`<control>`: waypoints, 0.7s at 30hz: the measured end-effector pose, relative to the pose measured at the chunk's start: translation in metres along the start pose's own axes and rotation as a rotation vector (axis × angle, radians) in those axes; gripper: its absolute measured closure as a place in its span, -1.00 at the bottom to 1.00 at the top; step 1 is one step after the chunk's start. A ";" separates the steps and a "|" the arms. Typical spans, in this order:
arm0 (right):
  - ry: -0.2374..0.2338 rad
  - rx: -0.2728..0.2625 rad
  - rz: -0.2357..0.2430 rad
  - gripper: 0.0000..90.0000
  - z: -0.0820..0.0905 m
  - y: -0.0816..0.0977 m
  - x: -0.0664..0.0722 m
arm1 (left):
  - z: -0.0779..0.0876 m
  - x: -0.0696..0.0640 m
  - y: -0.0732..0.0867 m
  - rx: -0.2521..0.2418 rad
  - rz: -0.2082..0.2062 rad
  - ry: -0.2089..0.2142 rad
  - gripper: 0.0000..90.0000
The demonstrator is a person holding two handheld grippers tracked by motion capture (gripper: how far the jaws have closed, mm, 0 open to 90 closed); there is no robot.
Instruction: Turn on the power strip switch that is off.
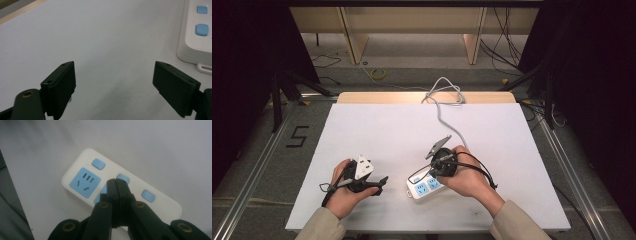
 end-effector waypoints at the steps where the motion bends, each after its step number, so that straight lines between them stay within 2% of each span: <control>1: -0.001 0.001 -0.003 1.00 0.000 -0.001 0.000 | 0.000 0.000 0.000 -0.001 0.000 0.000 -0.59; 21: -0.020 0.022 0.009 1.00 -0.015 -0.012 0.007 | 0.000 0.000 0.000 -0.003 -0.001 0.001 -0.59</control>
Point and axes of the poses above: each handheld gripper's, and its own axes: z roughly backward along the jaws, y roughly out of its underside, x roughly to its left, the point moved 2 cm from there along -z, roughly forward along the jaws, and after that the axes turned 8 degrees about y, right-handed, at the moved point
